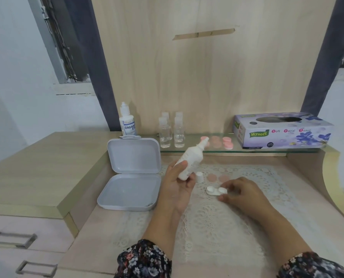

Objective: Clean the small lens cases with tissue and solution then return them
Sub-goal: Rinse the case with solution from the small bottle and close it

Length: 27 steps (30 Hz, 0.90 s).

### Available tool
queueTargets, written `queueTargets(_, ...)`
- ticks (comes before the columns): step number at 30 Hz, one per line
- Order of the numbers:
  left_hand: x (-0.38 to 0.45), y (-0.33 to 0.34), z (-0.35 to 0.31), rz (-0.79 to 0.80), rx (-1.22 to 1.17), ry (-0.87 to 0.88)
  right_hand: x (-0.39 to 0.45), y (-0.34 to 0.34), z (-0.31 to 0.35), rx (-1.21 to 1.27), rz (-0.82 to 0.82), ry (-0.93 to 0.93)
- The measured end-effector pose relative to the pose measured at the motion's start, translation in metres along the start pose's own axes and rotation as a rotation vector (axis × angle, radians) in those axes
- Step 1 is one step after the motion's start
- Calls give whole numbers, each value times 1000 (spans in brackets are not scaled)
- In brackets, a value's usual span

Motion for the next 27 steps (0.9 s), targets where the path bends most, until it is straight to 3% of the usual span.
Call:
queueTargets(7,12,-31,5,-211,-181,-13,-8,-8,-1,282,-94,47)
queueTargets(14,16,-40,14,-279,-223,-73,-1,-5,1,510,-114,97)
queueTargets(21,18,-28,15,-214,-101,-118,13,-3,6,568,-19,126)
queueTargets(27,21,-23,10,-191,-7,-55,6,2,4,693,-49,119)
Point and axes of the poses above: each hand's wrist, its own x-axis towards the middle knuckle, its own y-axis out of the palm, z = x × y, the point moved 10 cm from there along x, towards the middle knuckle, and after that the axes turned 3 degrees about -y, right-handed, at the moved point
